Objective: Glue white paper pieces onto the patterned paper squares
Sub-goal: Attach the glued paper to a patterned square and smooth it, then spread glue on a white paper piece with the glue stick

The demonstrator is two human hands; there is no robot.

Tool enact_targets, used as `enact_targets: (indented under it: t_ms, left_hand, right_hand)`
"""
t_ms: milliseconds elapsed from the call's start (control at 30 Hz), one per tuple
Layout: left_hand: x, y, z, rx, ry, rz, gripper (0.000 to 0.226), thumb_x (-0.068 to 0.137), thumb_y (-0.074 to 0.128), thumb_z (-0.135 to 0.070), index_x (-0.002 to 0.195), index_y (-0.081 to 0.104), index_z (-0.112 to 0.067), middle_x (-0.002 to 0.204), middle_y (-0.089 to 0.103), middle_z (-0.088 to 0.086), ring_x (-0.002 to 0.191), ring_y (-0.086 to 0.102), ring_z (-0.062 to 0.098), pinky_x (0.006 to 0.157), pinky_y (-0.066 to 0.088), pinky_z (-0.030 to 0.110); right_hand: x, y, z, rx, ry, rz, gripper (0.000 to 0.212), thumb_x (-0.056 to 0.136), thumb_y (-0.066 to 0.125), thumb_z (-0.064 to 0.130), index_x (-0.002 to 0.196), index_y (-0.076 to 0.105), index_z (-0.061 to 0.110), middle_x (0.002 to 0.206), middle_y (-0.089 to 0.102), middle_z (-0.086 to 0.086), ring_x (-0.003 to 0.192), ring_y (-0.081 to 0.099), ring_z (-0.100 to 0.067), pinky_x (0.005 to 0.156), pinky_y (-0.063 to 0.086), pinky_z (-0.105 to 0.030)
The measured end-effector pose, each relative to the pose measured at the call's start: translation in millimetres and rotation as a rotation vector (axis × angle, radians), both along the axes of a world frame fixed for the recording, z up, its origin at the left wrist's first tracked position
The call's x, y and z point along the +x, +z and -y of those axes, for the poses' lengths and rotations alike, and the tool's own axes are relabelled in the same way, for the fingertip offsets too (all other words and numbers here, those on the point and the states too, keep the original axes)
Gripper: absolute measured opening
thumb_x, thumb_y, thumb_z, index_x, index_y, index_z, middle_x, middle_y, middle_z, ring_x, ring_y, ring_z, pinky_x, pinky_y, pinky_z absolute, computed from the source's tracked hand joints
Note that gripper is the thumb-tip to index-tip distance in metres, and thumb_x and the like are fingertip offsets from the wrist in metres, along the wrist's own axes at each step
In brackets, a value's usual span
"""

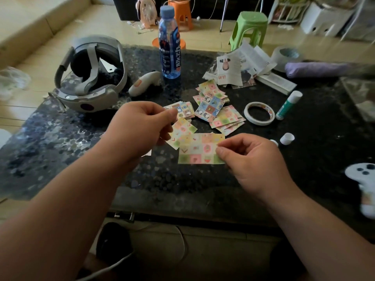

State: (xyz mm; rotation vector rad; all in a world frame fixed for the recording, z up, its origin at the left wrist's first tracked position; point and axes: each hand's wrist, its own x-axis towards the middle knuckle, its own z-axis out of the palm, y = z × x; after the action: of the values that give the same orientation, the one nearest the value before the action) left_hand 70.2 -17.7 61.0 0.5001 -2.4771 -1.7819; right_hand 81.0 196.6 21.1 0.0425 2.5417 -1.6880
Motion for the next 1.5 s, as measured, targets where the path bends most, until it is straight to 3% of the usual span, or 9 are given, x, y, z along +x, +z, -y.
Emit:
enact_targets:
  t_ms: [200, 367, 600, 700, 900, 1033, 1200, 1400, 1500]
  left_hand:
    - [-6.3, -4.9, 14.5, 0.107, 0.101, -0.077, 0.037, 0.096, 0.068, -0.030, 0.068, 0.062, -0.008, 0.047, 0.053, -0.004, 0.046, 0.054, 0.013, 0.058, 0.056, 0.033]
    - [-2.1, -12.2, 37.2, 0.080, 0.120, -0.062, 0.037, 0.095, 0.070, -0.031, 0.066, 0.063, -0.009, 0.052, 0.056, -0.002, 0.050, 0.054, 0.015, 0.058, 0.054, 0.032]
    - [0.0, -32.0, 75.1, -0.305, 0.050, 0.085, 0.021, 0.090, 0.076, -0.029, 0.078, 0.072, -0.011, 0.071, 0.072, 0.004, 0.064, 0.066, 0.019, 0.061, 0.057, 0.034]
    - [-2.7, -46.3, 84.5, -0.547, 0.030, 0.116, 0.008, 0.089, 0.075, -0.023, 0.086, 0.071, -0.016, 0.077, 0.064, -0.007, 0.069, 0.059, 0.010, 0.058, 0.044, 0.025]
    - [-10.1, -80.4, 80.4, -0.744, -0.200, 0.138, 0.040, 0.086, 0.070, -0.011, 0.123, 0.066, -0.026, 0.131, 0.054, -0.005, 0.129, 0.045, 0.020, 0.108, 0.036, 0.032]
    - [-16.8, -85.0, 70.9, -0.797, -0.302, 0.148, 0.055, 0.087, 0.063, -0.009, 0.138, 0.056, -0.029, 0.146, 0.046, -0.006, 0.141, 0.035, 0.020, 0.117, 0.028, 0.034]
    - [-21.7, -81.7, 75.9, -0.792, -0.276, 0.221, 0.056, 0.083, 0.069, -0.010, 0.135, 0.058, -0.030, 0.132, 0.055, -0.006, 0.127, 0.048, 0.017, 0.104, 0.037, 0.028]
    - [-16.2, -68.4, 68.6, -0.823, -0.223, 0.284, 0.016, 0.096, 0.060, -0.029, 0.095, 0.075, -0.025, 0.090, 0.070, -0.008, 0.087, 0.065, 0.017, 0.070, 0.049, 0.030]
    - [-7.5, -53.7, 62.2, -0.585, -0.208, 0.248, 0.015, 0.091, 0.072, -0.036, 0.084, 0.076, -0.024, 0.077, 0.070, -0.009, 0.070, 0.063, 0.009, 0.061, 0.050, 0.024]
  right_hand:
    - [-25.9, -8.1, 20.1, -0.198, -0.190, 0.218, 0.007, 0.090, 0.073, 0.004, 0.087, 0.072, 0.010, 0.067, 0.071, -0.006, 0.053, 0.062, -0.013, 0.057, 0.054, -0.029]
    - [-49.4, -18.3, 29.0, -0.397, -0.291, 0.243, 0.019, 0.092, 0.071, -0.002, 0.103, 0.065, 0.013, 0.100, 0.069, -0.012, 0.081, 0.076, -0.018, 0.075, 0.063, -0.031]
    - [-39.6, -27.1, 50.6, 0.131, 0.011, 0.280, 0.006, 0.091, 0.075, 0.015, 0.093, 0.073, 0.020, 0.085, 0.074, 0.000, 0.064, 0.071, -0.010, 0.054, 0.052, -0.021]
    - [-34.4, -19.3, 56.8, 0.286, 0.223, 0.256, 0.004, 0.091, 0.076, 0.022, 0.089, 0.073, 0.024, 0.079, 0.074, 0.005, 0.059, 0.070, -0.005, 0.051, 0.049, -0.019]
    - [-26.0, -15.1, 64.0, 0.415, 0.437, 0.231, 0.004, 0.091, 0.076, 0.031, 0.089, 0.073, 0.032, 0.082, 0.072, 0.011, 0.075, 0.069, -0.005, 0.065, 0.053, -0.021]
    - [-26.9, -14.9, 61.2, 0.379, 0.442, 0.179, 0.005, 0.091, 0.075, 0.031, 0.086, 0.074, 0.031, 0.077, 0.072, 0.011, 0.070, 0.068, -0.002, 0.062, 0.051, -0.018]
    - [-29.7, -14.6, 54.7, 0.336, 0.431, 0.131, 0.008, 0.091, 0.075, 0.029, 0.083, 0.074, 0.029, 0.073, 0.072, 0.012, 0.068, 0.065, 0.003, 0.058, 0.049, -0.014]
    - [-32.2, -14.7, 49.9, 0.331, 0.432, 0.140, 0.008, 0.091, 0.075, 0.030, 0.083, 0.074, 0.029, 0.074, 0.072, 0.011, 0.068, 0.066, 0.002, 0.059, 0.049, -0.015]
    - [-33.0, -15.5, 48.7, 0.290, 0.371, 0.179, 0.007, 0.089, 0.077, 0.033, 0.085, 0.074, 0.028, 0.075, 0.073, 0.009, 0.063, 0.067, -0.002, 0.060, 0.050, -0.020]
